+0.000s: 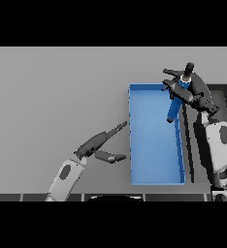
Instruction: Pick up the blue pipe and place it into the blue bin.
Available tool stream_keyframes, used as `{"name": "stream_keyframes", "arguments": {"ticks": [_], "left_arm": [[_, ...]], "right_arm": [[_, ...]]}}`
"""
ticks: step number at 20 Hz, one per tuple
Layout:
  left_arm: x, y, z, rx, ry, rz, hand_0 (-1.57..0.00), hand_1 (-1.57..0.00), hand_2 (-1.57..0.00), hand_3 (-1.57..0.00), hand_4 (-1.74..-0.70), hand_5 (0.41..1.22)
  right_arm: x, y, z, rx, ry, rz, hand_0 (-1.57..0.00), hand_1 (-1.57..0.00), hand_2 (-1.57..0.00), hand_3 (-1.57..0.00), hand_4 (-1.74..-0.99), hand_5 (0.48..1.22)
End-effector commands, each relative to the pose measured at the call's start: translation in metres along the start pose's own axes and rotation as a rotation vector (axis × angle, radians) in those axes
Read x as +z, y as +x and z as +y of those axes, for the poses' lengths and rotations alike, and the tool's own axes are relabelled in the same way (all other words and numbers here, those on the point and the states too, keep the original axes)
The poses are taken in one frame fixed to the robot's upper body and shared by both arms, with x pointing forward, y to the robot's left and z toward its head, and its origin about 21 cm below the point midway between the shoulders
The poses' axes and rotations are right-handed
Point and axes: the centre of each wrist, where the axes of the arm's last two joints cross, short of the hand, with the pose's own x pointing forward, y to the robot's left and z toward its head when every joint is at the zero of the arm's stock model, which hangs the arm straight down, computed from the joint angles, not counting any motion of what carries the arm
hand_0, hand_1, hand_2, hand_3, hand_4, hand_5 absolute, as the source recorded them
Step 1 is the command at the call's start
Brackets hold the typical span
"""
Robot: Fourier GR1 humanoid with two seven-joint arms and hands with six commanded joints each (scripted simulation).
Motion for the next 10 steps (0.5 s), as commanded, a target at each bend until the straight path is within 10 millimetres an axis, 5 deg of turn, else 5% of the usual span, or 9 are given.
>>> {"name": "stream_keyframes", "arguments": {"ticks": [1, 7, 8, 10], "left_arm": [[0.002, -0.002, -0.003, 0.009, -0.007, 0.003, 0.0, 0.0, 0.0, 0.0, -0.88, 0.425], [0.005, -0.002, 0.001, 0.005, -0.009, 0.009, 0.0, 0.0, 0.0, 0.0, -0.89, 0.422], [0.004, -0.001, -0.002, 0.002, -0.013, 0.007, 0.0, 0.0, 0.0, 0.0, -0.89, 0.42], [0.008, -0.003, 0.001, -0.003, -0.011, 0.004, 0.0, 0.0, 0.0, 0.0, -0.88, 0.42]], "right_arm": [[0.006, -0.006, 0.002, -0.009, -0.025, 0.033, -1.57, -1.57, -1.57, -1.57, -1.741, 1.221], [0.026, -0.052, 0.011, 0.006, -0.181, 0.242, -1.57, -1.57, -1.57, -1.52, -1.741, 1.221], [0.027, -0.06, 0.013, 0.013, -0.194, 0.27, -1.57, -1.57, -1.57, -1.26, -1.741, 1.221], [0.031, -0.074, 0.01, 0.06, -0.23, 0.351, -1.57, -1.57, -1.57, -1.02, -1.741, 1.221]]}}
